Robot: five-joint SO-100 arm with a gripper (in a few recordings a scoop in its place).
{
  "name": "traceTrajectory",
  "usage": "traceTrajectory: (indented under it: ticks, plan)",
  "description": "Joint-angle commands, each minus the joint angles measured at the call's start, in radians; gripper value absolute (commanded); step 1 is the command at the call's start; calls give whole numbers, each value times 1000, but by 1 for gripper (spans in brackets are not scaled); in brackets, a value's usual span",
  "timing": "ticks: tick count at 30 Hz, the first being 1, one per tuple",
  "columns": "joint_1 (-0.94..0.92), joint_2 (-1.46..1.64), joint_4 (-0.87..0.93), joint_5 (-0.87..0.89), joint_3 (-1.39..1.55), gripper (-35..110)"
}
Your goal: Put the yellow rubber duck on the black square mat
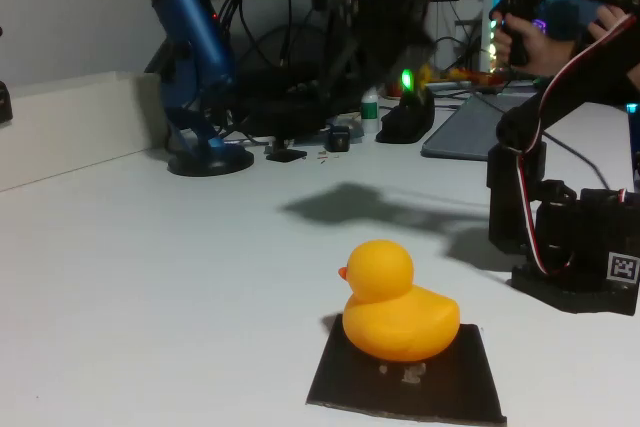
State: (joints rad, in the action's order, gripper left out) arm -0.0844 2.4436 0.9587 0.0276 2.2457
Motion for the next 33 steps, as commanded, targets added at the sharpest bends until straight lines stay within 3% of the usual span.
traceTrajectory:
  ticks: [1, 7, 12, 33]
  plan:
    - [-2, 97, -107, 20, 161, 9]
    - [8, 321, -245, 18, 417, 9]
    - [9, 462, -255, 12, 555, 9]
    - [9, 534, -242, 11, 577, 9]
